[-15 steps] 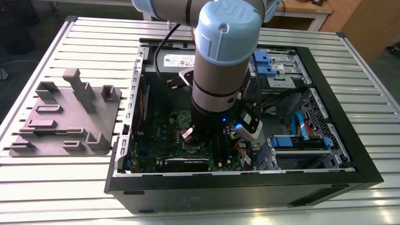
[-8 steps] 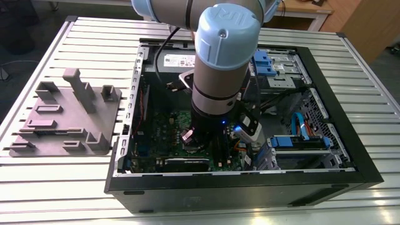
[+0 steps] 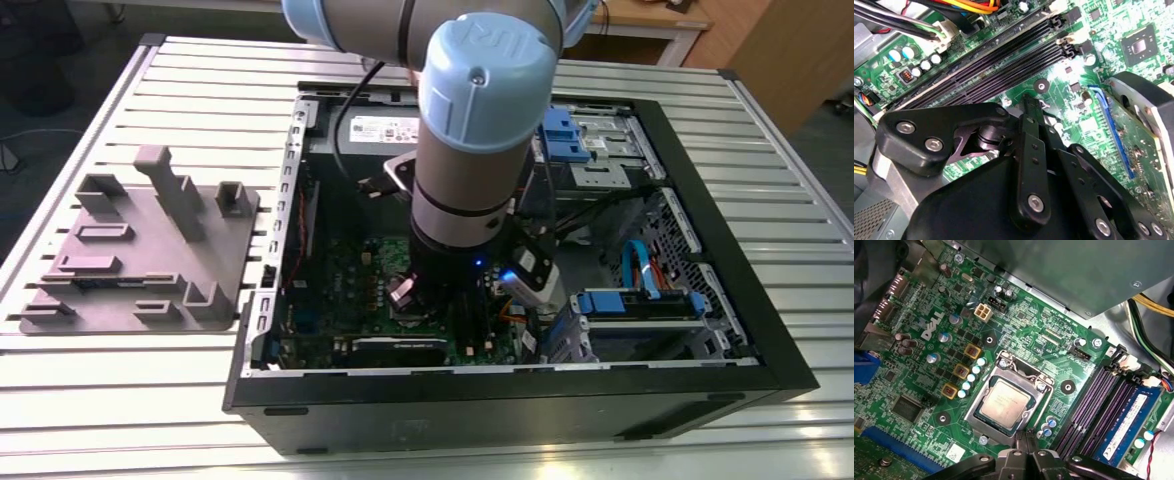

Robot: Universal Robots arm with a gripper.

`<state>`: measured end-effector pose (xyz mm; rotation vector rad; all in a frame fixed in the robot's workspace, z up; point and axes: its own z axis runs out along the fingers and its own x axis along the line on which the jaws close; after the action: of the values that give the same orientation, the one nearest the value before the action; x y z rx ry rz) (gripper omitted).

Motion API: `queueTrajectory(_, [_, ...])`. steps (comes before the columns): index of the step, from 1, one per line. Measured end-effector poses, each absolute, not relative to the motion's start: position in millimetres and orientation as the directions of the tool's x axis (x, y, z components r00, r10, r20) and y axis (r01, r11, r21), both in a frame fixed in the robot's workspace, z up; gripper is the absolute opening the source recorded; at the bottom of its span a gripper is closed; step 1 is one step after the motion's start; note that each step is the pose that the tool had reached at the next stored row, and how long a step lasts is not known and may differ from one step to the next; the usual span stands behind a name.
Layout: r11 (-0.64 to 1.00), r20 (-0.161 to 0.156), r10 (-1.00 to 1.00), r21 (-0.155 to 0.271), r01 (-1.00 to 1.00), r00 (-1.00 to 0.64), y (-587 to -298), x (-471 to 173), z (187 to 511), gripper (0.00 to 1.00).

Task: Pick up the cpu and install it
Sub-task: 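Install the first cpu locking lever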

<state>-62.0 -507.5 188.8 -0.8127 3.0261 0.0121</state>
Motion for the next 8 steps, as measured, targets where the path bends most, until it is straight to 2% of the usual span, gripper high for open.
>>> queueTrajectory(8, [0.865, -0.011, -0.501, 0.006, -0.501, -0.865, -507.5, -60.6, 188.2, 0.10])
